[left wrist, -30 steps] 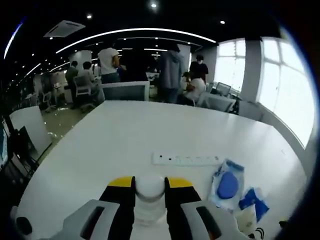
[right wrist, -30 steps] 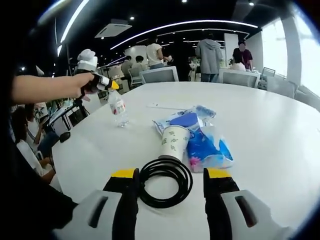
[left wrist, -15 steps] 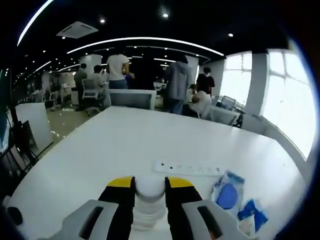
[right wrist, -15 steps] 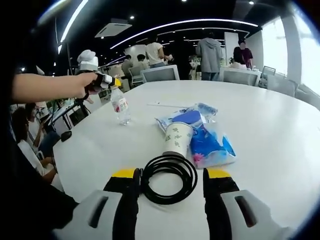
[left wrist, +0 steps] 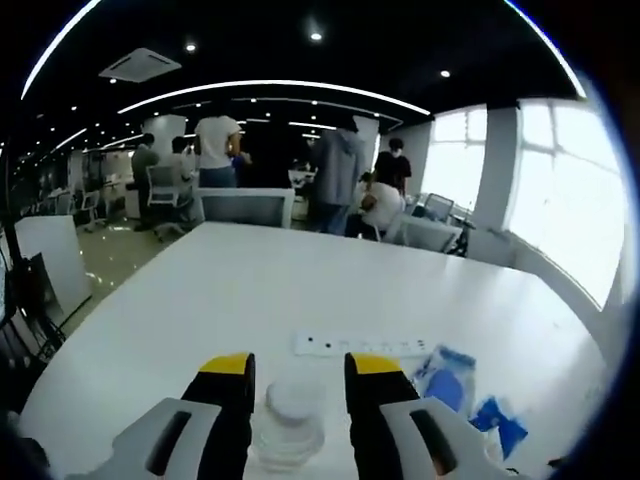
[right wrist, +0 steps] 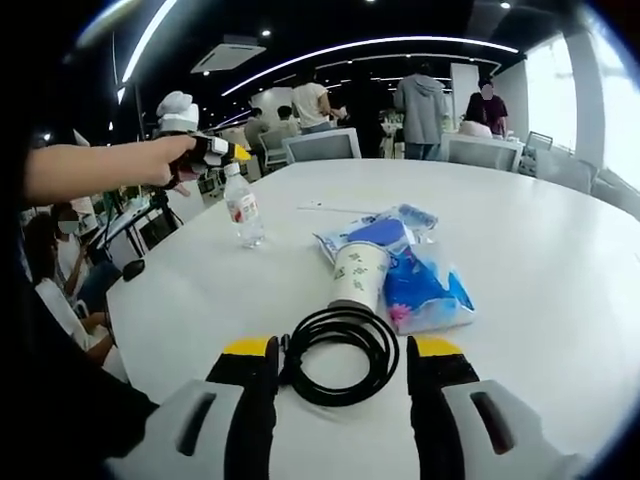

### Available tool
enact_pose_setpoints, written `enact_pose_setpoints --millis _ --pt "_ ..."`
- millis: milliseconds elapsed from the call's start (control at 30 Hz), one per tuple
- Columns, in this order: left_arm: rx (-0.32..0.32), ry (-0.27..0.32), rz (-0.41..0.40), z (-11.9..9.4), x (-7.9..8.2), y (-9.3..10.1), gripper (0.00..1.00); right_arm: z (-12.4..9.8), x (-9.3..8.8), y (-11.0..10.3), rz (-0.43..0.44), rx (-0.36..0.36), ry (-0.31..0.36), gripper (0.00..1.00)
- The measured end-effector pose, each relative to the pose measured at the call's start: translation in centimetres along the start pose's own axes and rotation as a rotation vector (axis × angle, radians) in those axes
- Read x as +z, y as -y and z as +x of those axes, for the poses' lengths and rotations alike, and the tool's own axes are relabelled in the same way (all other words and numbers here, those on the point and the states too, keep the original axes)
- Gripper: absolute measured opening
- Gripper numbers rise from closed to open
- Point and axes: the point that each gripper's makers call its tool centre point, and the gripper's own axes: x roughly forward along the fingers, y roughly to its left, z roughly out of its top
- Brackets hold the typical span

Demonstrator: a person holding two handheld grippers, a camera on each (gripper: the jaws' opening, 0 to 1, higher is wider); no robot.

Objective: Arrange the tabletop items into an orderly group along one side of the table until the central work area is clear of visible clutter.

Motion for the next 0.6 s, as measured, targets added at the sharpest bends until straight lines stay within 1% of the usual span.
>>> enact_pose_setpoints --millis 33,67,100,133,167,200,233,300,333,400,433,467,533,567,600 --pt "-0.002 0.019 0.005 -0.2 0.4 -0.1 0.4 0.0 0.1 0.0 0.0 -0.002 0.001 0.49" --pt "-0.025 0.03 0.015 -0.4 0.8 0.1 0.4 0.0 0.2 0.1 0.004 -0.007 0.006 0.49" --pt "-0.051 0.015 0.014 -0.5 0.7 0.3 0.42 -0.1 0.3 0.2 0.007 -0.011 0.01 0.49" --pt "-0.047 0.02 0.014 -0.6 0.8 0.1 0.46 -0.1 0.5 0.3 0.01 -0.013 0.013 0.5" --pt "-0.058 0.025 0.036 -0.9 1.0 0.1 0.48 -0.1 0.6 0.4 0.019 -0.018 0.018 0.5" --pt "-0.076 0.008 0.043 -1.2 0.6 0.3 0.51 -0.1 0.7 0.4 0.024 -0.019 0.022 0.51" --pt "-0.084 0.003 0.05 -1.3 0.5 0.3 0.54 -0.1 0.8 0.4 0.025 -0.021 0.024 0.51" --pt "-0.126 -0.006 0.064 -1.7 0.1 0.8 0.56 -0.1 0.9 0.5 0.025 -0.024 0.026 0.52" --pt "-0.13 0.004 0.071 -2.2 0.0 0.8 0.57 0.0 1.0 0.5 0.028 -0.025 0.029 0.53" --pt "-0.164 -0.009 0.093 -2.7 -0.6 1.2 0.57 0.0 1.1 0.5 0.032 -0.025 0.029 0.54" --pt "-0.169 -0.011 0.093 -2.8 -0.7 1.2 0.59 0.0 1.2 0.4 0.035 -0.025 0.029 0.55" --pt "-0.204 -0.024 0.109 -3.1 -1.3 1.7 0.61 0.0 1.2 0.4 0.036 -0.027 0.029 0.56" --pt "-0.242 -0.069 0.135 -3.6 -2.5 2.0 0.66 0.0 1.4 0.4 0.04 -0.031 0.031 0.57" --pt "-0.284 -0.099 0.164 -3.9 -3.5 2.3 0.67 0.1 1.5 0.5 0.046 -0.033 0.03 0.59" --pt "-0.297 -0.105 0.165 -4.1 -3.9 2.4 0.69 0.1 1.6 0.6 0.055 -0.034 0.028 0.6"
